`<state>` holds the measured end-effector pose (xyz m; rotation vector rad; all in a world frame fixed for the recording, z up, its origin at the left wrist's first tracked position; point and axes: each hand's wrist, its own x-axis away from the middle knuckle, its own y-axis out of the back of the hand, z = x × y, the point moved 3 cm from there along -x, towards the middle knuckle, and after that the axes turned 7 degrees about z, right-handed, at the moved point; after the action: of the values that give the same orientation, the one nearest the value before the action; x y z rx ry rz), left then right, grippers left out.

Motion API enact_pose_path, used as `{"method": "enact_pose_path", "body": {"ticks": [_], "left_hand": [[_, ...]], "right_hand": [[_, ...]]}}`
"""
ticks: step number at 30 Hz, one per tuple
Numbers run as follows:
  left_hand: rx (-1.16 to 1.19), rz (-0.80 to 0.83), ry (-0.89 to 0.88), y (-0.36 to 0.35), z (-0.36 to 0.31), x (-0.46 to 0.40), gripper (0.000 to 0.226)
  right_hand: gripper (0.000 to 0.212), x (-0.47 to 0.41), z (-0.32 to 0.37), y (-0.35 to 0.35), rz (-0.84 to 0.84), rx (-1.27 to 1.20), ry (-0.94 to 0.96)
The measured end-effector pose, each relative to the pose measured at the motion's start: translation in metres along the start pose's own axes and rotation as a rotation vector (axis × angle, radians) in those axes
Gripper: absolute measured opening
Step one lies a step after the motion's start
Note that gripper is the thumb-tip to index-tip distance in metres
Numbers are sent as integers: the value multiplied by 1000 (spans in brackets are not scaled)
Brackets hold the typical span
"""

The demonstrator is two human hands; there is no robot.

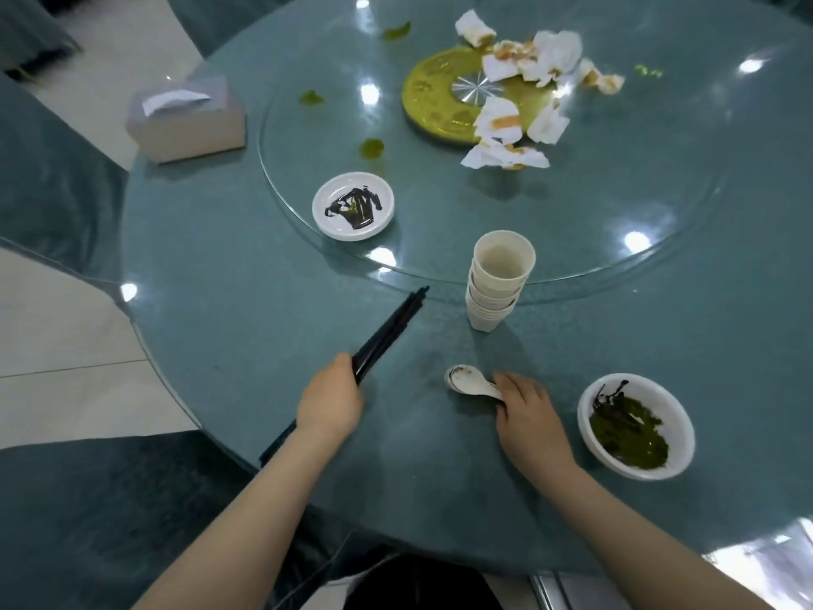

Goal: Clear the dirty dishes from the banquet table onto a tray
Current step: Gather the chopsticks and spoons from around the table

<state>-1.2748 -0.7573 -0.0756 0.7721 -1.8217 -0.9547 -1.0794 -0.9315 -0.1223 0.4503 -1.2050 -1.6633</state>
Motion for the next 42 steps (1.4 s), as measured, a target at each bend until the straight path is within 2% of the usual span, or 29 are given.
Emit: {"method": "enact_pose_path", "body": {"ticks": [4,7,11,16,21,24,29,32,39,42], "left_hand": [[-214,27,-83,-14,-7,-9,18],[-243,84,-121,-24,-10,-14,23],[-181,58,-165,-29,-12,-16,31],[-197,55,-206,-34,-8,-9,72],[-212,38,-224,-34,-4,-2,94],[-169,-2,-265,-32,-7,6,92],[-95,-15,-323,-36,-15,22,87],[-51,-3,-383,-38,-21,34,84],[25,80,-720,-58,-48,91,65],[67,120,-835,-74,-57,116,52]], "right_hand": [[43,-2,1,1,5,26,9],[44,2,4,1,-11,24,13],[50,0,8,5,26,68,-39],[60,32,2,8,-29,40,-101],[57,87,-9,9,-196,-57,-98],[47,118,-10,4,-277,-81,-69],[38,141,-7,-7,-245,-74,-97],[34,152,-17,-9,-246,-167,-223],[34,226,-35,-29,-328,-262,-445],[30,267,-46,-52,-393,-356,-618]]}}
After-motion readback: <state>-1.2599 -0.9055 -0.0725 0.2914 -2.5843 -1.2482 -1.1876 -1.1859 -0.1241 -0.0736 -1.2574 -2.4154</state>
